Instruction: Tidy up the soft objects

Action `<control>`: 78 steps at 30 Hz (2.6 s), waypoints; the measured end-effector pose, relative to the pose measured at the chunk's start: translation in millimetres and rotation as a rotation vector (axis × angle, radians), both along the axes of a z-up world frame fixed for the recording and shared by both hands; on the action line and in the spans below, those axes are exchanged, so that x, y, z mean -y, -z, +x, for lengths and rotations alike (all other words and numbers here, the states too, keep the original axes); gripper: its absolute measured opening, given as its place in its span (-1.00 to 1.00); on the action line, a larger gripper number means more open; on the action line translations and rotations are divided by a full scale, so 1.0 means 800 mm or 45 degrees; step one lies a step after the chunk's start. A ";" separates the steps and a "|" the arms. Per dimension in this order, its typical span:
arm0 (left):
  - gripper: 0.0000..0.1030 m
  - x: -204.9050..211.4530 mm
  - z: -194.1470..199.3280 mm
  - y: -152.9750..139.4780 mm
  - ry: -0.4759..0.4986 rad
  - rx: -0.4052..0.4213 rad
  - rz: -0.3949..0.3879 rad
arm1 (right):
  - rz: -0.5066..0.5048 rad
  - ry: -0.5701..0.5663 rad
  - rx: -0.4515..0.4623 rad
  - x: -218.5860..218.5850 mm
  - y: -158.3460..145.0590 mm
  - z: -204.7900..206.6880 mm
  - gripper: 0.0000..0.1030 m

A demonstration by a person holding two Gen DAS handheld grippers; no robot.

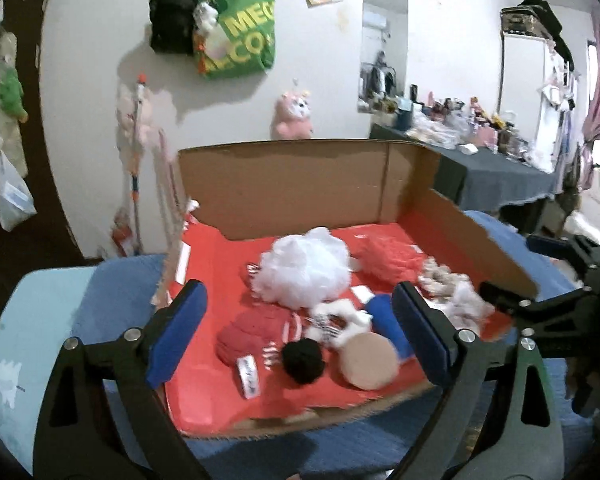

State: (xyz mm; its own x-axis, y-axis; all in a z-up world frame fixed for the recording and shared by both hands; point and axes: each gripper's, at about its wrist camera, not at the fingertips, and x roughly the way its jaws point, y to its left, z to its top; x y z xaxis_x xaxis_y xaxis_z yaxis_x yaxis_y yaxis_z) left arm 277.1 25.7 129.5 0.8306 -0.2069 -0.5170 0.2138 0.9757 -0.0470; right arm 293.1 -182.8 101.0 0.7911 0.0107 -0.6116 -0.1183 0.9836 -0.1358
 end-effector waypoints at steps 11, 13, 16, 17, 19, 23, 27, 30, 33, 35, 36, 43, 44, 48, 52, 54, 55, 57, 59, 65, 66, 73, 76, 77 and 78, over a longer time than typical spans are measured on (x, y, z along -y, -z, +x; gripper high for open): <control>0.83 -0.008 0.013 0.048 -0.092 0.095 0.008 | 0.067 0.088 0.168 0.004 0.022 -0.005 1.00; 0.83 -0.008 0.012 0.053 -0.090 0.093 0.007 | 0.101 0.088 0.143 0.008 0.027 -0.001 1.00; 0.83 -0.005 0.013 0.058 -0.084 0.090 0.024 | 0.120 0.094 0.135 0.010 0.031 0.001 1.00; 0.83 -0.003 0.013 0.060 -0.085 0.092 0.034 | 0.118 0.091 0.141 0.009 0.031 -0.001 1.00; 0.83 -0.002 0.013 0.062 -0.078 0.088 0.044 | 0.134 0.076 0.135 0.007 0.032 -0.001 1.00; 0.83 0.000 0.015 0.067 -0.076 0.071 0.038 | 0.131 0.070 0.121 0.002 0.037 -0.002 1.00; 0.83 -0.002 0.016 0.071 -0.093 0.057 0.031 | 0.116 0.070 0.105 -0.001 0.042 0.000 1.00; 0.83 -0.003 0.016 0.074 -0.091 0.040 0.023 | 0.099 0.073 0.095 -0.003 0.045 0.001 1.00; 0.83 -0.002 0.016 0.077 -0.086 0.020 0.025 | 0.090 0.071 0.094 -0.005 0.046 0.001 1.00; 0.83 -0.001 0.017 0.079 -0.082 0.006 0.032 | 0.086 0.070 0.091 -0.005 0.046 0.001 1.00; 0.83 0.000 0.017 0.080 -0.080 -0.002 0.036 | 0.089 0.066 0.088 -0.005 0.047 0.001 1.00; 0.83 0.002 0.018 0.083 -0.082 -0.032 0.056 | 0.087 0.068 0.068 -0.006 0.049 0.001 1.00; 0.83 0.003 0.018 0.085 -0.085 -0.042 0.069 | 0.084 0.069 0.067 -0.006 0.049 0.002 1.00; 0.83 0.005 0.019 0.086 -0.092 -0.049 0.089 | 0.078 0.069 0.064 -0.007 0.050 0.002 1.00; 0.83 0.009 0.019 0.088 -0.097 -0.057 0.095 | 0.073 0.071 0.062 -0.008 0.050 0.002 1.00; 0.83 0.009 0.019 0.089 -0.105 -0.063 0.106 | 0.071 0.071 0.062 -0.008 0.051 0.001 1.00; 0.83 0.010 0.019 0.089 -0.106 -0.065 0.109 | 0.070 0.071 0.061 -0.008 0.051 0.001 1.00; 0.83 0.009 0.019 0.089 -0.110 -0.065 0.108 | 0.070 0.071 0.062 -0.008 0.051 0.002 1.00; 0.83 0.010 0.018 0.089 -0.110 -0.065 0.106 | 0.070 0.071 0.062 -0.008 0.051 0.002 1.00; 0.83 0.009 0.018 0.089 -0.107 -0.063 0.107 | 0.070 0.072 0.062 -0.009 0.051 0.002 1.00; 0.83 0.009 0.018 0.089 -0.108 -0.063 0.107 | 0.070 0.072 0.062 -0.008 0.051 0.002 1.00; 0.83 0.008 0.018 0.088 -0.099 -0.052 0.104 | 0.069 0.072 0.061 -0.009 0.051 0.002 1.00; 0.83 0.008 0.018 0.088 -0.095 -0.051 0.108 | 0.067 0.071 0.060 -0.009 0.051 0.002 1.00; 0.83 0.008 0.018 0.088 -0.095 -0.052 0.109 | 0.068 0.072 0.061 -0.009 0.051 0.002 1.00; 0.83 0.009 0.018 0.088 -0.095 -0.052 0.107 | 0.069 0.072 0.061 -0.009 0.051 0.002 1.00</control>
